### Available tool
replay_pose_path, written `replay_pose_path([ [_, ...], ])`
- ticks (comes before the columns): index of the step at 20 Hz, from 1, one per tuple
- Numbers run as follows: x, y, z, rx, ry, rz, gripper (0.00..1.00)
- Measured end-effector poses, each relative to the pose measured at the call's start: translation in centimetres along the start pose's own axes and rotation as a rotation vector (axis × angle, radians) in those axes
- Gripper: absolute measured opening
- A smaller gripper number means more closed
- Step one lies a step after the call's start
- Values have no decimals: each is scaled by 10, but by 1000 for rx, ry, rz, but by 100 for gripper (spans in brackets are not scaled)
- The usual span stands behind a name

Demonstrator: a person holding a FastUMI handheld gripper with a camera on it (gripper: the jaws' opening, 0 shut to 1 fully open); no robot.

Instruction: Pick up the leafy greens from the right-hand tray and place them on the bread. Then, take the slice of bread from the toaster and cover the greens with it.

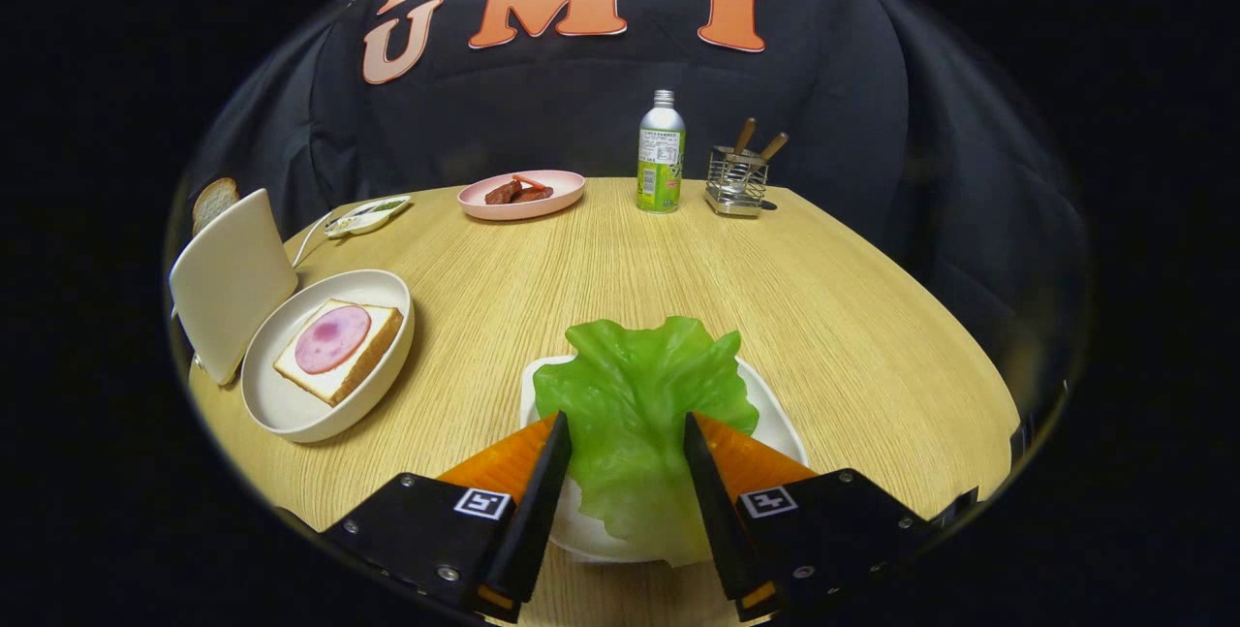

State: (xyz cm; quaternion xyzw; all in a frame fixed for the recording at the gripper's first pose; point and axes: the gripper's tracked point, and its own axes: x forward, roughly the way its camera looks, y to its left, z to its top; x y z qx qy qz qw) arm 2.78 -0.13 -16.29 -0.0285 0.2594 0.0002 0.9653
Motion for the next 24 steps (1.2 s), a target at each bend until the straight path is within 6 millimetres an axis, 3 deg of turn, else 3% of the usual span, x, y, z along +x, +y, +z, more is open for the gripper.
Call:
replay_pose_path([
  [3,1,7,0,-12,-2,17,55],
  [5,1,8,0,-18,-4,18,42],
  [8,1,6,2,-21,-7,-4,13],
  [10,-1,4,5,-17,-12,-11,4],
  [13,-10,4,22,-11,-51,-15,2],
  [16,-21,17,44,-10,-96,15,1],
  [20,-33,42,65,-45,-139,52,1],
  [24,-39,80,75,-61,-154,116,1],
])
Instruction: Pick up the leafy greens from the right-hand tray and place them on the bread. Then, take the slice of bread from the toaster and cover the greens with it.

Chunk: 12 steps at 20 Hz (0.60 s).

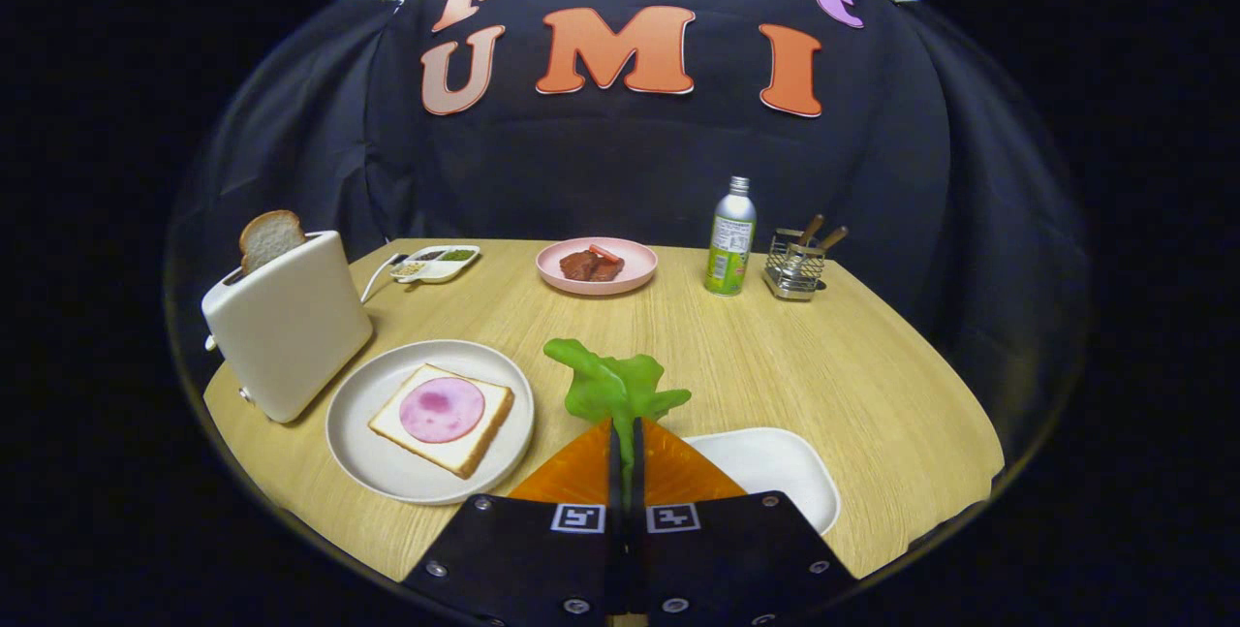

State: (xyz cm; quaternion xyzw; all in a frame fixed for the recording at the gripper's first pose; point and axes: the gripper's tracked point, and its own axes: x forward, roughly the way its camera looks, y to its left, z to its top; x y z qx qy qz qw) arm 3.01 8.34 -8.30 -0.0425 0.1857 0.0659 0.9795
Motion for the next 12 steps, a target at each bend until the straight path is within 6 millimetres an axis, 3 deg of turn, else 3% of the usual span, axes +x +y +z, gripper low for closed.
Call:
replay_pose_path([
  [8,12,71,11,-37,-5,104,1],
  [12,21,104,5,-48,21,153,1],
])
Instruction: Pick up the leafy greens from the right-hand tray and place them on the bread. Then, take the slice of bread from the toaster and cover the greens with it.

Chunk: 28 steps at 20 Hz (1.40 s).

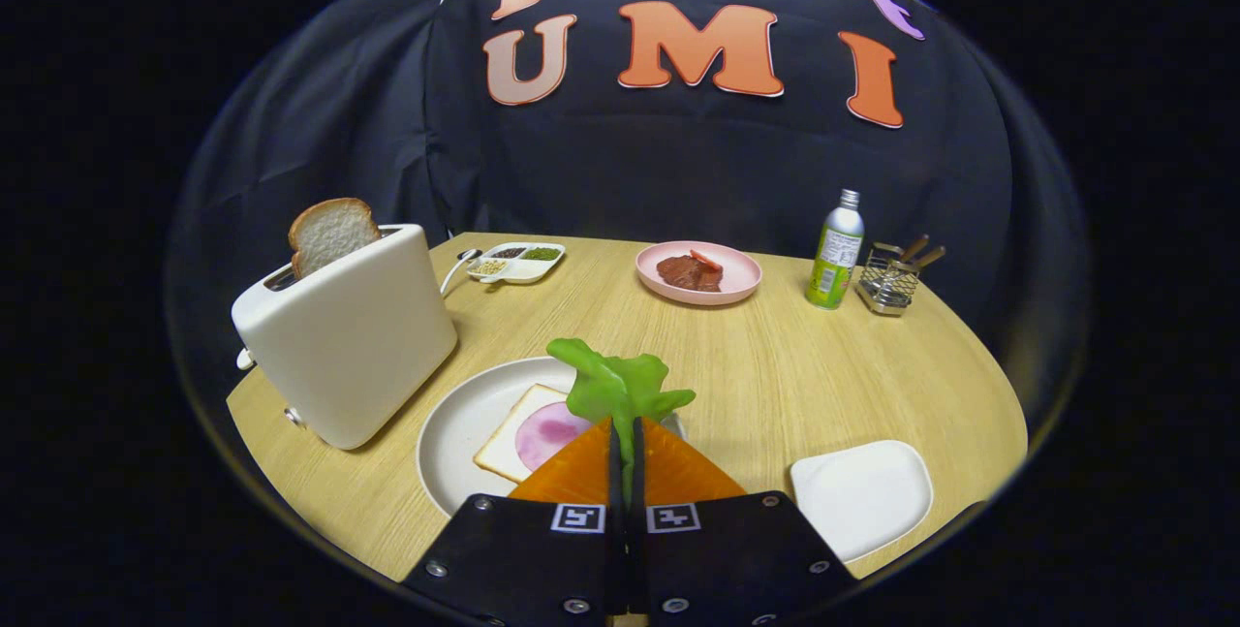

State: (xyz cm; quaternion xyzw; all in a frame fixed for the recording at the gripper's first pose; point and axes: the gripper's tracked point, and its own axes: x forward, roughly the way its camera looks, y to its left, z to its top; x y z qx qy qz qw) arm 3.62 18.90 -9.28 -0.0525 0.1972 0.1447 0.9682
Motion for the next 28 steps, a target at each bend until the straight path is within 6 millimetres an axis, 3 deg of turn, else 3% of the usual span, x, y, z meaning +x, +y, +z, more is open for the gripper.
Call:
replay_pose_path([
  [15,27,45,-20,-38,57,66,2],
  [19,36,44,-26,-80,64,44,3],
  [21,38,43,-28,-86,71,35,13],
  [23,41,41,-28,-93,68,25,17],
  [25,38,36,-26,-91,65,7,34],
  [27,39,26,-25,-99,62,-36,60],
  [28,39,23,-23,-100,62,-57,82],
])
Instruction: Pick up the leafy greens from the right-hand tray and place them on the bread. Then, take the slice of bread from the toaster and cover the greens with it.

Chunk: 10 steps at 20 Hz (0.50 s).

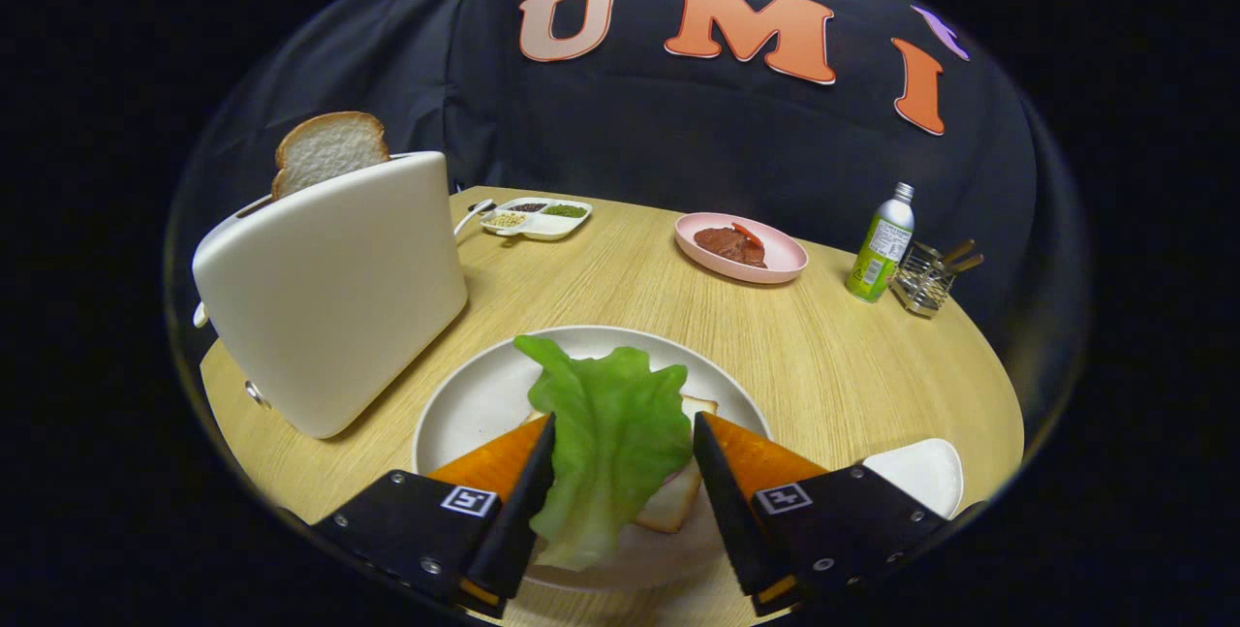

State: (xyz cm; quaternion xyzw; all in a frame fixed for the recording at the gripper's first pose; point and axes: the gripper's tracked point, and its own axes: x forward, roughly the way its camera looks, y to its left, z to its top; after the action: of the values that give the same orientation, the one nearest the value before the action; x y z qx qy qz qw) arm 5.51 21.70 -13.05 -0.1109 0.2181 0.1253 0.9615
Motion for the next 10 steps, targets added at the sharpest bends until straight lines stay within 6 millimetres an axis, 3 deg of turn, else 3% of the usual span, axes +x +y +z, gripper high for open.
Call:
replay_pose_path([
  [2,0,-6,3,4,-12,-23,96],
  [3,-3,-7,6,9,-25,-27,99],
  [10,-28,8,38,20,-110,6,99],
])
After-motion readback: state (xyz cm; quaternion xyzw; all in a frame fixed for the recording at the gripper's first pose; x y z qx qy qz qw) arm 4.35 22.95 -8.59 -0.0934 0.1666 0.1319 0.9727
